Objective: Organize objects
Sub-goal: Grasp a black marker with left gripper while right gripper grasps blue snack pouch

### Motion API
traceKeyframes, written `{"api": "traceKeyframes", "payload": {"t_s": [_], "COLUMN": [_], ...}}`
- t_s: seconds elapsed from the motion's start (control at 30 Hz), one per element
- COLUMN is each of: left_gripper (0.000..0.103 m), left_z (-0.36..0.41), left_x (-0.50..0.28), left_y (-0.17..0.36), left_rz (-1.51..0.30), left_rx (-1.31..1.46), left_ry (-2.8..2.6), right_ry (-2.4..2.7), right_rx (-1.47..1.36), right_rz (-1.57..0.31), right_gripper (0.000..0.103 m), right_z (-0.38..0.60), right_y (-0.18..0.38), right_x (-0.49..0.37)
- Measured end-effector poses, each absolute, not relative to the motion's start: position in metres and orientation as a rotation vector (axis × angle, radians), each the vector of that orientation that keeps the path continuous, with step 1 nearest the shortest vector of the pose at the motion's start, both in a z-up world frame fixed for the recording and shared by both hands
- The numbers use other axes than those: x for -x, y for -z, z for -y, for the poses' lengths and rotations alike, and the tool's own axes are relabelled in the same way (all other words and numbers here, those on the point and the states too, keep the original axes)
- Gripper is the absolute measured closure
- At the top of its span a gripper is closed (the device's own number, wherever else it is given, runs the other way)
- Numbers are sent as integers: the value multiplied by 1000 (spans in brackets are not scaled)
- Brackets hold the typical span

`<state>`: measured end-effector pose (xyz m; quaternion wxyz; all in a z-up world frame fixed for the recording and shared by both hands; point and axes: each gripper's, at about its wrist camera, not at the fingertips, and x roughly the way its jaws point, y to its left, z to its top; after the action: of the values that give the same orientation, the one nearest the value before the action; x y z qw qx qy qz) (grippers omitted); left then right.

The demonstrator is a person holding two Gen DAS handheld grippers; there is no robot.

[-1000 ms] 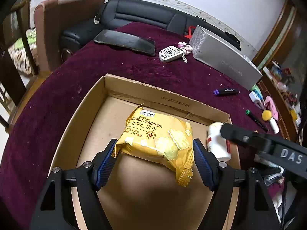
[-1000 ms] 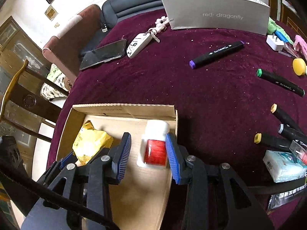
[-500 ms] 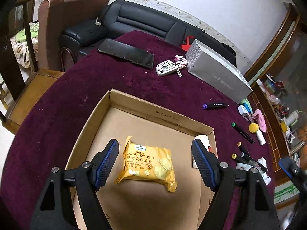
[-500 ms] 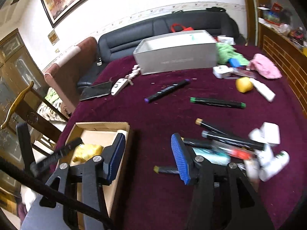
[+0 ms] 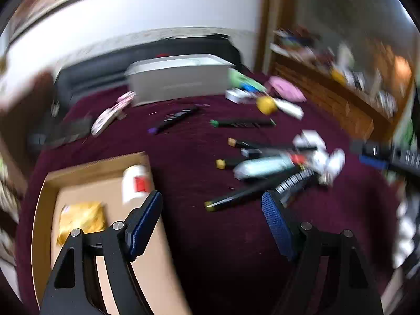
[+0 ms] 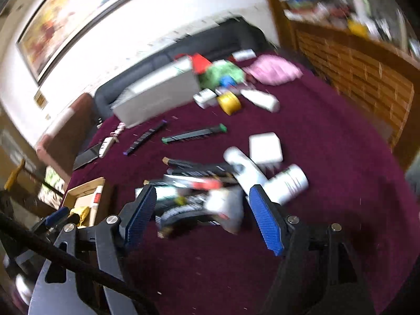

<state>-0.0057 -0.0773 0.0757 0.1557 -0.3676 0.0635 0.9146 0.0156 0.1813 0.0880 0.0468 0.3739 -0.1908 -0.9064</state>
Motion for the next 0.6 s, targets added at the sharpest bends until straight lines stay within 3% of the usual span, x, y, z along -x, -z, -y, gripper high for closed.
{"api": "traceKeyframes", "payload": {"t_s": [0.17, 0.4, 0.47, 0.5, 0.53, 0.6], "left_gripper": [31, 33, 56, 76, 85, 91], "left_z": [18, -17, -21, -21, -19, -15], "left_x": [19, 37, 42, 44, 45, 40], "left_y": [-53, -27, -23, -23, -23, -27], "left_rz": [-576, -767, -722, -674, -624, -526], "left_rx": [1048, 1104, 1145, 1170, 1209, 1226], "left_ry": [-2540, -2401, -2363, -2364, -2368, -2345], "right_ry": [2761, 2726, 2707, 2700, 2693, 2685], "right_rx": [-1156, -1160, -1171, -1173, -1176, -1181], "right_rz": [656, 725, 730, 732, 736, 741], "right_gripper": [30, 30, 30, 30, 30, 30], "right_z": [-210, -234, -235, -236, -236, -238], "right_y": [-71, -58, -55, -53, -53, -52], "right_x": [-24, -24, -23, -23, -23, -24]}}
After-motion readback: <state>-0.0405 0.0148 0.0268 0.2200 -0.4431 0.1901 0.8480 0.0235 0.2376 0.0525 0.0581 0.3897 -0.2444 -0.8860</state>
